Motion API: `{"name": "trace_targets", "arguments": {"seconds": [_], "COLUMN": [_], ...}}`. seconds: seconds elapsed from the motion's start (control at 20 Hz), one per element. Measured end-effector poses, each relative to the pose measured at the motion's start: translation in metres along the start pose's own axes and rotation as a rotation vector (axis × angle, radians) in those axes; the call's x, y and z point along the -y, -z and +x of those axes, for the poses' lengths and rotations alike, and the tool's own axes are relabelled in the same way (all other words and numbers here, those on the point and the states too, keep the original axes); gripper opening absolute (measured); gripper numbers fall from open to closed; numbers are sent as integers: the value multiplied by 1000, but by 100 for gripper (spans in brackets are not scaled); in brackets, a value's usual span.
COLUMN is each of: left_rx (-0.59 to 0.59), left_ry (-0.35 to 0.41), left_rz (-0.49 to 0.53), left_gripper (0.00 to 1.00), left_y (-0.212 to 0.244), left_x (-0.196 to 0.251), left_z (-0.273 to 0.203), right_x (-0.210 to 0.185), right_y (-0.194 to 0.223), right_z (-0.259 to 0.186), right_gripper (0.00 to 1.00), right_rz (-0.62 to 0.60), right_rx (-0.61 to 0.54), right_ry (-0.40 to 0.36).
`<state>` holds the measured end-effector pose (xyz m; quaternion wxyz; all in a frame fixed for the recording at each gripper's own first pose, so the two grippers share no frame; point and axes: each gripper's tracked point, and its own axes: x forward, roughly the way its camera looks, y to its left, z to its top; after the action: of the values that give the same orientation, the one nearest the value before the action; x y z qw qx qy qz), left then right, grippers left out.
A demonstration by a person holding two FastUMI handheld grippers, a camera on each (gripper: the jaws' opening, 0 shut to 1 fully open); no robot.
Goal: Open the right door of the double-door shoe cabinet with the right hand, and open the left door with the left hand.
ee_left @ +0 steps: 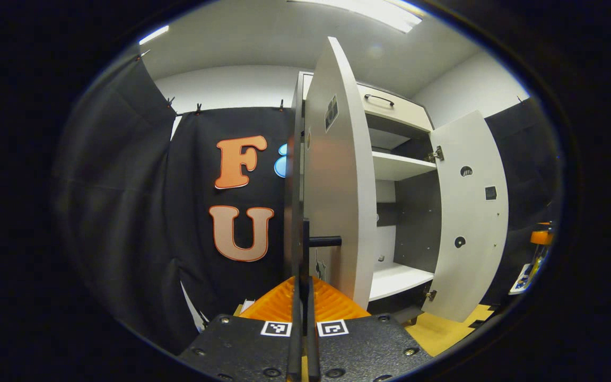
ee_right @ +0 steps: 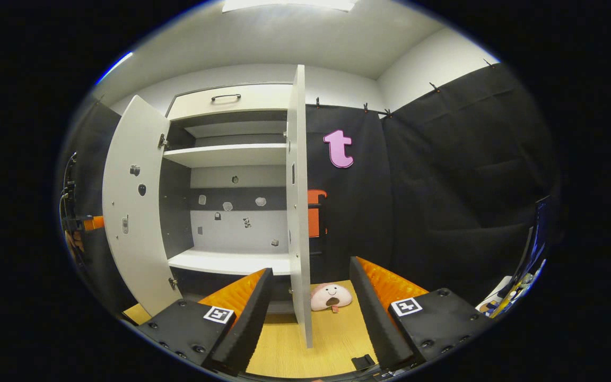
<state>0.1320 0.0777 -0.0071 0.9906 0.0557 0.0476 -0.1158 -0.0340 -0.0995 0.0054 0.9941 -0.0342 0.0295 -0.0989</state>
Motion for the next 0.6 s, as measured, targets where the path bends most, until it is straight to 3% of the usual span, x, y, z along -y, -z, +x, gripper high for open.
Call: {"name": "trace_targets", "arguments": {"seconds": [0.25, 0.3, 0.6], "left_rx": [-6, -8, 20], "left_ry": [-10, -13, -82], "left_rz": [-22, -29, -25], "left_gripper": [6, 2, 2], "left_y": [1, 2, 3], "left_x": [5, 8, 44], "left_z": [-35, -46, -104], "right_x": [-15, -17, -31], "right_y": [-1, -2, -4], "right_z": [-8, -8, -7], "right_gripper": [92, 92, 92], "right_rz": [-7, -11, -26], "right_rx": [4, 13, 18], "right_ry": [-40, -52, -125]}}
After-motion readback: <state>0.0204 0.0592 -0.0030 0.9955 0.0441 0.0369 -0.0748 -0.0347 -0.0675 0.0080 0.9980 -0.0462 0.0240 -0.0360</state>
